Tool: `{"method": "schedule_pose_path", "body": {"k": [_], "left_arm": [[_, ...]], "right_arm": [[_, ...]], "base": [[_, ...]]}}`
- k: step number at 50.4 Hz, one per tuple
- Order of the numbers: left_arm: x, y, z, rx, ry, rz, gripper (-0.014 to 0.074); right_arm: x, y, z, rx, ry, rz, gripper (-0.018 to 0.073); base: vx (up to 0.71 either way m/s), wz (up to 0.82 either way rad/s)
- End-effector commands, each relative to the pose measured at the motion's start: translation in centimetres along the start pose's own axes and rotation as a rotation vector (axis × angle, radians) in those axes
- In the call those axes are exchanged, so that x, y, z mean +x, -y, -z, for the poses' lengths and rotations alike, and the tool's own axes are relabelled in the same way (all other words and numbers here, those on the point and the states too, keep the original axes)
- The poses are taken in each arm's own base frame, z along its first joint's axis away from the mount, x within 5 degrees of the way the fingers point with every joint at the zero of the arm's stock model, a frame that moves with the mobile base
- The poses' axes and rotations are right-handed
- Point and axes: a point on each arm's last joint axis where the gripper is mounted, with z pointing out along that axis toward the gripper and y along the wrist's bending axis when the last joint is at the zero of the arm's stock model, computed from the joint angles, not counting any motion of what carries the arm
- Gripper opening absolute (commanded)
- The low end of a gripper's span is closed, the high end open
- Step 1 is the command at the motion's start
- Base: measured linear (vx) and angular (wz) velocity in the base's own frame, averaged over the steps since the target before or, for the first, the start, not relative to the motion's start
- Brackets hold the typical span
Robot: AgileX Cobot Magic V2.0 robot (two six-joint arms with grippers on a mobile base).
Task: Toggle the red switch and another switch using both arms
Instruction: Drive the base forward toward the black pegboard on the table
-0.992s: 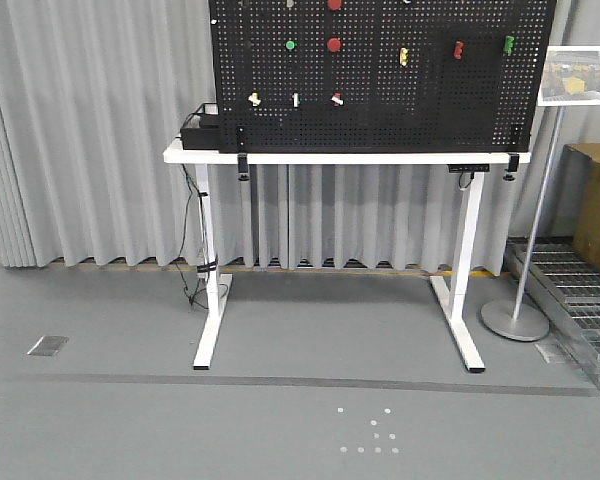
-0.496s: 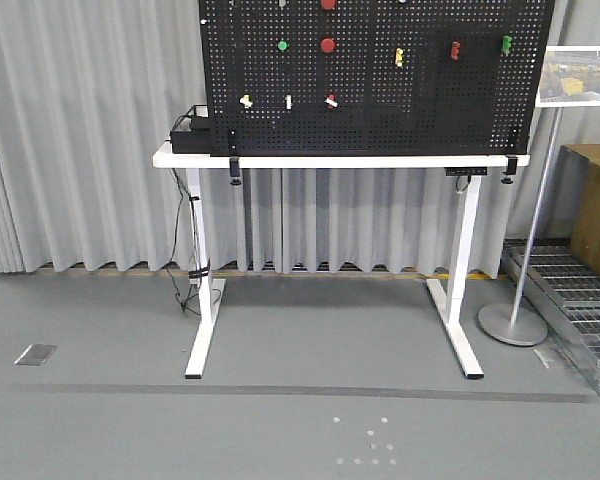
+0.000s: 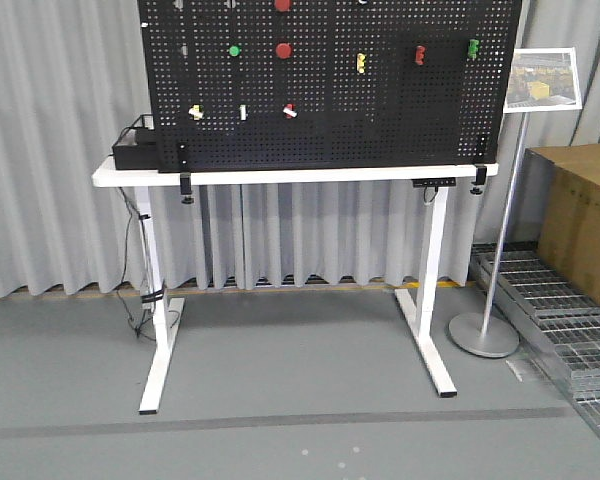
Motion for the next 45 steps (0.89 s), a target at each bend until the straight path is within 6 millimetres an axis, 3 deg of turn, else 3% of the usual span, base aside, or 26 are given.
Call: {"method": "schedule_pose_path", "body": {"k": [1,45], "left_arm": [[-0.12,-0.10,0.05,-0.016,0.075,0.011,-0.0006],[-0.12,-0.10,0.05,-0.016,0.075,0.011,-0.0006]], "right_arm": [[-0.66,-0.05,0.09,-0.007,0.091,0.008,-0.0006],[-0.66,-0.05,0.09,-0.007,0.091,0.008,-0.0006]], "base": [[0.34,-0.11],[0.42,0.08]]}}
